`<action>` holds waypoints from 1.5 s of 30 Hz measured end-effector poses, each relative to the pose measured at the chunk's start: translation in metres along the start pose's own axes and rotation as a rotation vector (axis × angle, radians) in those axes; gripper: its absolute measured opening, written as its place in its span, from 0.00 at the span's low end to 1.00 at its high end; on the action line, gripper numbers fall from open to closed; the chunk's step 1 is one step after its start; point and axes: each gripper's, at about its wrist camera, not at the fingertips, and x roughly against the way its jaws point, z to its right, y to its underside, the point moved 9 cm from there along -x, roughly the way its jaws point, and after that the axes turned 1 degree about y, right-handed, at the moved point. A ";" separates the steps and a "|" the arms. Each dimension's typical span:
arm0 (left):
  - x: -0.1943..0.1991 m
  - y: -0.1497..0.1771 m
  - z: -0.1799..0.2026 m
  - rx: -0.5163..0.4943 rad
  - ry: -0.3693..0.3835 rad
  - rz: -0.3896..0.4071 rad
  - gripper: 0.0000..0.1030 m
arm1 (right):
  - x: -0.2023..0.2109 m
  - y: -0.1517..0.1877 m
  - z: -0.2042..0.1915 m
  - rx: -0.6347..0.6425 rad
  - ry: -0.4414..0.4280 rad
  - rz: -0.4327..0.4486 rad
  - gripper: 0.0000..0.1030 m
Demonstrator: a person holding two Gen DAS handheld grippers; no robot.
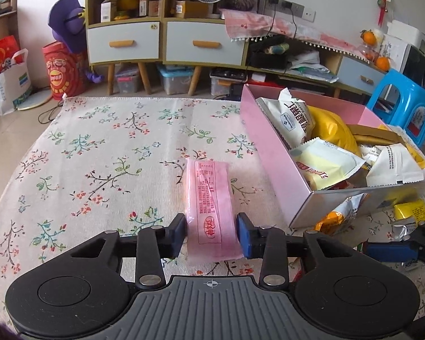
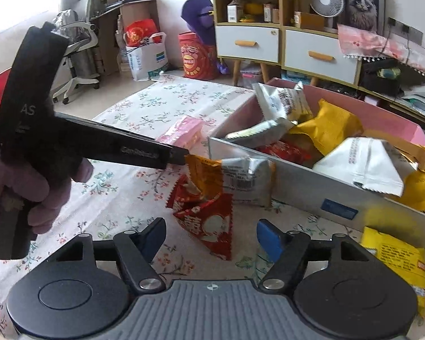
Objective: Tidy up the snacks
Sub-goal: 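Grasp the pink packet with the left tool while the right tool grasps a red-white packet, then carry both packets into the pink box and open both tools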
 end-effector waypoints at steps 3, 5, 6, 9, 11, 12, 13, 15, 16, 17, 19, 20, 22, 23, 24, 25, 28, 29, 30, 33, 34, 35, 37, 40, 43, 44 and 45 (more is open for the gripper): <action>0.001 0.001 0.002 -0.007 -0.003 -0.003 0.34 | -0.001 -0.001 -0.004 0.013 -0.003 -0.003 0.48; 0.001 0.001 0.004 -0.006 -0.002 -0.009 0.33 | 0.000 -0.002 -0.007 0.021 -0.002 0.002 0.44; 0.001 0.001 0.005 -0.003 -0.001 -0.012 0.33 | 0.000 -0.003 -0.007 0.023 -0.001 0.002 0.42; 0.002 0.001 0.007 0.001 0.002 -0.020 0.31 | 0.002 -0.003 -0.007 0.024 0.008 0.003 0.32; 0.003 0.002 0.007 0.002 0.000 -0.024 0.30 | 0.003 -0.003 -0.005 0.018 0.009 0.003 0.23; 0.004 0.002 0.007 0.003 -0.001 -0.025 0.30 | 0.003 -0.004 -0.004 0.018 0.009 0.003 0.19; 0.005 0.002 0.007 0.006 -0.001 -0.028 0.30 | 0.004 -0.004 -0.004 0.019 0.009 0.005 0.18; 0.005 0.002 0.007 0.017 -0.002 -0.035 0.29 | 0.005 -0.005 -0.004 0.023 0.013 0.009 0.18; 0.005 0.002 0.006 0.022 -0.003 -0.037 0.29 | 0.005 -0.006 -0.004 0.024 0.012 0.010 0.16; 0.006 0.003 0.006 0.028 -0.004 -0.040 0.29 | 0.006 -0.006 -0.004 0.025 0.011 0.012 0.16; 0.007 0.003 0.005 0.040 -0.006 -0.045 0.29 | 0.008 -0.007 -0.004 0.025 0.011 0.020 0.13; 0.007 0.002 0.004 0.045 -0.007 -0.047 0.29 | 0.009 -0.008 -0.004 0.026 0.010 0.024 0.12; 0.008 0.002 0.002 0.060 -0.008 -0.052 0.29 | 0.012 -0.010 -0.004 0.026 0.008 0.034 0.12; 0.009 0.002 0.001 0.067 -0.008 -0.054 0.29 | 0.013 -0.011 -0.003 0.024 0.006 0.039 0.11; 0.009 0.002 0.001 0.073 -0.008 -0.057 0.29 | 0.014 -0.012 -0.003 0.024 0.005 0.043 0.10; 0.010 0.002 0.000 0.080 -0.008 -0.059 0.29 | 0.014 -0.014 -0.002 0.023 0.005 0.046 0.10; 0.012 0.000 -0.002 0.092 -0.008 -0.058 0.29 | 0.017 -0.017 -0.002 0.023 0.003 0.055 0.09; 0.013 -0.001 -0.002 0.093 -0.010 -0.056 0.29 | 0.018 -0.018 -0.002 0.023 0.002 0.059 0.09; 0.014 -0.002 -0.002 0.093 -0.011 -0.054 0.29 | 0.018 -0.019 -0.002 0.023 0.002 0.062 0.09; 0.018 -0.004 -0.003 0.097 -0.010 -0.048 0.29 | 0.021 -0.022 -0.003 0.028 -0.001 0.072 0.09; 0.020 -0.005 -0.003 0.098 -0.010 -0.045 0.29 | 0.022 -0.023 -0.003 0.030 -0.003 0.076 0.09; 0.021 -0.006 -0.003 0.099 -0.011 -0.042 0.29 | 0.024 -0.024 -0.004 0.032 -0.005 0.081 0.09; 0.024 -0.008 -0.003 0.103 -0.009 -0.037 0.29 | 0.026 -0.026 -0.005 0.034 -0.009 0.091 0.09; 0.028 -0.013 -0.001 0.109 -0.006 -0.027 0.29 | 0.032 -0.030 -0.006 0.035 -0.014 0.109 0.09; 0.033 -0.019 0.000 0.113 -0.004 -0.013 0.29 | 0.039 -0.036 -0.004 0.029 -0.014 0.132 0.09; 0.035 -0.021 0.000 0.115 -0.003 -0.009 0.29 | 0.041 -0.038 -0.003 0.027 -0.013 0.140 0.09; 0.036 -0.023 0.001 0.118 -0.002 -0.006 0.29 | 0.043 -0.041 -0.002 0.023 -0.011 0.148 0.09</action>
